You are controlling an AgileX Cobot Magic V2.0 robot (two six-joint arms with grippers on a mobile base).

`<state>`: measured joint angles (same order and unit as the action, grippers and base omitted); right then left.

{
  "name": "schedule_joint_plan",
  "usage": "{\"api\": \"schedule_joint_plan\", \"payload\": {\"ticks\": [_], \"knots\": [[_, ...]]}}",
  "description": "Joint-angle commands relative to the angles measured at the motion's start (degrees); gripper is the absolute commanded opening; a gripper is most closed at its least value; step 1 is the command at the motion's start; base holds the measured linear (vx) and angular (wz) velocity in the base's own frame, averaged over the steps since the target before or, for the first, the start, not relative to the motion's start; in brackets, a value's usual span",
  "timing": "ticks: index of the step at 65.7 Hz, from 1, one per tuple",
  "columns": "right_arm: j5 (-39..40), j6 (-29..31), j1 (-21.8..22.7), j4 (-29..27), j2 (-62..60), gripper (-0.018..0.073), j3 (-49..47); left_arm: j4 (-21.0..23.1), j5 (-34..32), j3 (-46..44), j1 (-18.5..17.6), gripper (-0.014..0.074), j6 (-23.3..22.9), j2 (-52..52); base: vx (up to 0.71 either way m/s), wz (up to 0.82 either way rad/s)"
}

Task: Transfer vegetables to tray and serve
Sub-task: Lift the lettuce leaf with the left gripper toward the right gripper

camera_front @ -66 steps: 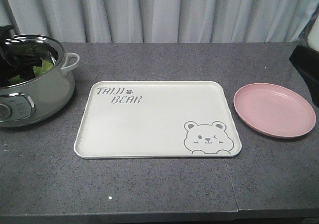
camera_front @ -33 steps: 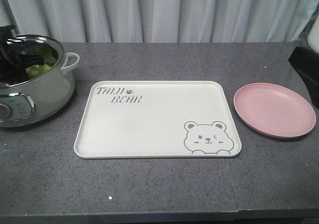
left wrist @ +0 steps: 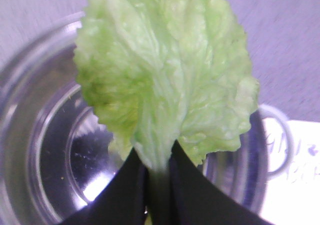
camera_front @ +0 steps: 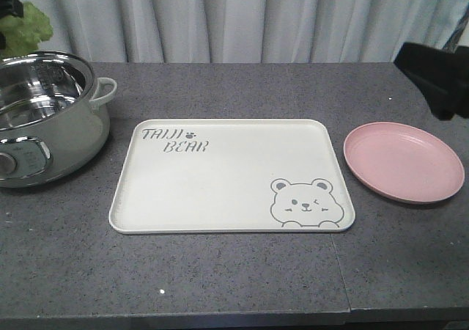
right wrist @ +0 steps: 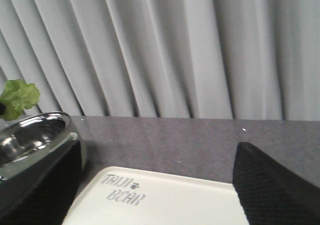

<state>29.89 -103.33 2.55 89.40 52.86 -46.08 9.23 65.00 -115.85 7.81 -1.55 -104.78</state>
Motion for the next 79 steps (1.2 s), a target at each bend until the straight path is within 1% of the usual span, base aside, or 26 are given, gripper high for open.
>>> {"api": "schedule_joint_plan", "payload": {"ticks": [1,6,7,9,11,14,17,22,28,32,34,35,38,44,48,61,79], "knots": [[4.39,-2.21,0.30,-2.13,2.53,0.0590,-6.03,2.03,-4.40,-1.67,-0.17,-0.0007,-0.23,6.75,0.00,0.00],[8.99,-4.66,0.30,-2.18,5.64,0.0590,-9.65,6.04,-4.19,-1.67,-0.17,-0.0007,0.21,9.32,0.00,0.00],[9.89,-5.07,0.30,-2.18,6.22,0.0590,-9.96,8.09,-3.95,-1.67,-0.17,-0.0007,0.86,9.90,0.00,0.00],[12.03,-6.00,0.30,-2.23,7.68,0.0590,-11.50,9.88,-3.80,-1.67,-0.23,-0.0007,1.55,10.58,0.00,0.00],[13.77,-6.55,0.30,-2.37,8.86,0.0590,-12.98,12.37,-3.46,-1.67,-0.29,-0.0007,3.57,11.18,0.00,0.00],[16.68,-7.43,0.30,-3.01,10.92,0.0590,-14.94,17.26,-2.94,-1.67,-0.83,-0.0007,6.46,11.93,0.00,0.00],[19.22,-7.95,0.30,-4.23,12.95,0.0590,-16.43,20.64,-2.36,-1.67,-1.28,-0.0007,8.05,12.29,0.00,0.00],[23.07,-7.95,0.30,-8.05,16.10,0.0590,-19.07,26.71,-1.43,-1.67,-3.56,-0.0007,11.24,12.42,0.00,0.00],[28.07,-7.96,0.30,-11.66,20.01,0.0590,-22.03,30.64,-1.10,-1.62,-7.60,-0.0007,14.27,12.24,0.00,0.00],[30.76,-8.32,0.30,-13.33,22.20,0.0590,-24.05,31.24,-1.63,-1.49,-11.04,-0.0007,15.46,12.24,0.00,0.00],[31.76,-8.58,0.30,-13.98,23.29,0.0590,-24.94,31.11,-1.97,-1.49,-12.11,-0.0007,15.86,12.24,0.00,0.00],[32.12,-8.69,0.30,-14.24,23.69,0.0590,-25.25,31.10,-2.24,-1.49,-13.48,-0.0007,15.92,12.21,0.00,0.00],[32.76,-8.69,0.30,-14.56,24.78,0.0590,-26.17,31.17,-2.82,-1.49,-15.11,-0.0007,16.29,12.09,0.00,0.00],[33.61,-9.08,0.30,-15.26,26.66,0.0590,-27.43,31.15,-3.97,-1.49,-19.55,-0.0007,17.84,11.77,0.00,0.00],[34.03,-9.08,0.30,-15.32,27.42,0.0590,-27.81,31.15,-4.66,-1.49,-22.02,-0.0007,17.84,11.34,0.00,0.00],[33.77,-9.08,0.30,-15.31,28.20,0.0590,-27.81,31.04,-5.87,-1.49,-27.30,-0.0007,18.42,9.02,0.00,0.00],[31.63,-9.09,0.30,-15.08,28.27,0.0590,-27.81,31.11,-8.36,-1.49,-32.86,-0.0007,18.88,6.90,0.00,0.00]]}}
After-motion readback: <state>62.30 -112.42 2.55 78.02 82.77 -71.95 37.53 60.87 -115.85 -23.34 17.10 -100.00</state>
